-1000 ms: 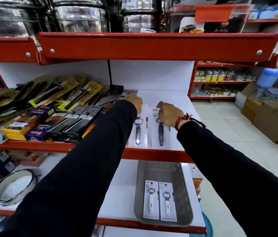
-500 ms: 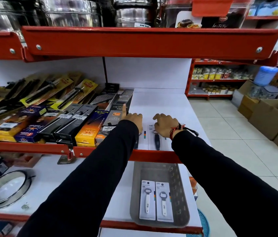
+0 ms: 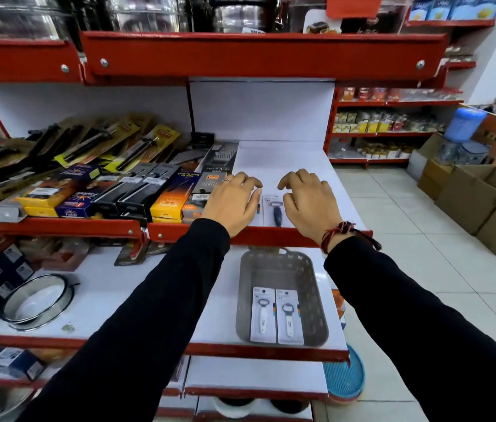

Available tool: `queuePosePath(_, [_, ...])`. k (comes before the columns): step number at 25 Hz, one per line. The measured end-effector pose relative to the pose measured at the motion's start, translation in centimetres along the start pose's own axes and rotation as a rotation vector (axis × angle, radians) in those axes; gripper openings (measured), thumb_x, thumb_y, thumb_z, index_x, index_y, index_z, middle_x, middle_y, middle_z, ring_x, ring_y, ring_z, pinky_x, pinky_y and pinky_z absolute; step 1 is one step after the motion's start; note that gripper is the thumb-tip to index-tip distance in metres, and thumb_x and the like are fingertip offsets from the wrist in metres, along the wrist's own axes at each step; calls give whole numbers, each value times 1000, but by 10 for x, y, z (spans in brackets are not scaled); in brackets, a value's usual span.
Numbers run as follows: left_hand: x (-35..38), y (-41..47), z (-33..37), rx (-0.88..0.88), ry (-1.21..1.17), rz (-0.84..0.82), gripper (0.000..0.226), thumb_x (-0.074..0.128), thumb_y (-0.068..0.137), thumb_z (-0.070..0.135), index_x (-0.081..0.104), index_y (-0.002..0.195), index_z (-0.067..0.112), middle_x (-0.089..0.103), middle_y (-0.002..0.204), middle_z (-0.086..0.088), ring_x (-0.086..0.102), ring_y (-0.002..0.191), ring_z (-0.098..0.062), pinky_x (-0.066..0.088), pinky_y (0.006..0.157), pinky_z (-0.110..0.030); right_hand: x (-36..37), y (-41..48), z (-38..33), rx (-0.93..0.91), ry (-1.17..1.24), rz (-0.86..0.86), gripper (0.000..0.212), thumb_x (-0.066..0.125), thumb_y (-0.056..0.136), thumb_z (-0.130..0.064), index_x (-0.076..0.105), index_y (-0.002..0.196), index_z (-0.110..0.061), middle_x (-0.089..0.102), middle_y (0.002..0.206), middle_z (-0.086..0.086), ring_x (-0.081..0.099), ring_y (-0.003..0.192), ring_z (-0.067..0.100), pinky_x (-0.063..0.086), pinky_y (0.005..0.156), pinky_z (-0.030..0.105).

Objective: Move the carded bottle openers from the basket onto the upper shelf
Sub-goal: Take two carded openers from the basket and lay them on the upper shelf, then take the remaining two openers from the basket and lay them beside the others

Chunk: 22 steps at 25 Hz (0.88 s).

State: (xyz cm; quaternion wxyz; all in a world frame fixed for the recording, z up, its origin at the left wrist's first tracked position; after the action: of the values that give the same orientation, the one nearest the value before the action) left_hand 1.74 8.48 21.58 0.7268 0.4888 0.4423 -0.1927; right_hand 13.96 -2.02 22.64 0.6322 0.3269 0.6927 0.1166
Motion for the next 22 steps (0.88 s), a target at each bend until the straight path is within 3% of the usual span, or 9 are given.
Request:
queuePosePath(3, [-12, -38, 21, 65, 20, 32, 35, 34, 100, 31, 65, 110, 17, 63, 105, -4, 60, 95, -25, 50, 83, -41, -8, -46, -16, -27, 12, 5, 28, 36, 83, -27, 58, 99, -21, 59, 100, 0, 53, 89, 22, 45, 77, 38])
queuePosePath(9, [40, -109, 47, 72, -10, -89, 33, 33, 101, 29, 63, 109, 17, 62, 105, -1, 57, 95, -21, 51, 82, -38, 50, -130, -5, 24, -9, -209, 24, 39, 84, -27, 56, 99, -19, 58, 99, 4, 53, 90, 26, 45, 78, 42])
queuePosePath(17, [172, -135, 28, -165, -37, -650, 40, 45, 97, 13, 54, 136, 13, 57, 132, -9, 56, 121, -31, 51, 96, -41, 157, -160, 50, 190, 38, -566, 31, 46, 89, -22, 57, 117, -13, 58, 120, 12, 52, 109, 32, 47, 88, 42])
queuePosePath(22, [245, -122, 0, -236, 26, -843, 41, 50, 95, 13, 56, 136, 9, 55, 139, -13, 52, 128, -34, 50, 103, -44, 227, -154, 84, 211, -76, -706, 42, 48, 86, -26, 55, 124, -10, 50, 129, 16, 49, 114, 38, 46, 95, 47])
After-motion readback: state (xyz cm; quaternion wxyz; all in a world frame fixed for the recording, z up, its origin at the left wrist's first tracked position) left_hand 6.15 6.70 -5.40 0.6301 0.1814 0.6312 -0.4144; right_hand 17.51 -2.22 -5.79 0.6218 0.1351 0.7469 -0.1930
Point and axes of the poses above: each hand's wrist, its own y-axis towards the middle knuckle, its own x-axis out of the palm, z = x × y, the point moved 5 cm from there along y, towards the middle knuckle
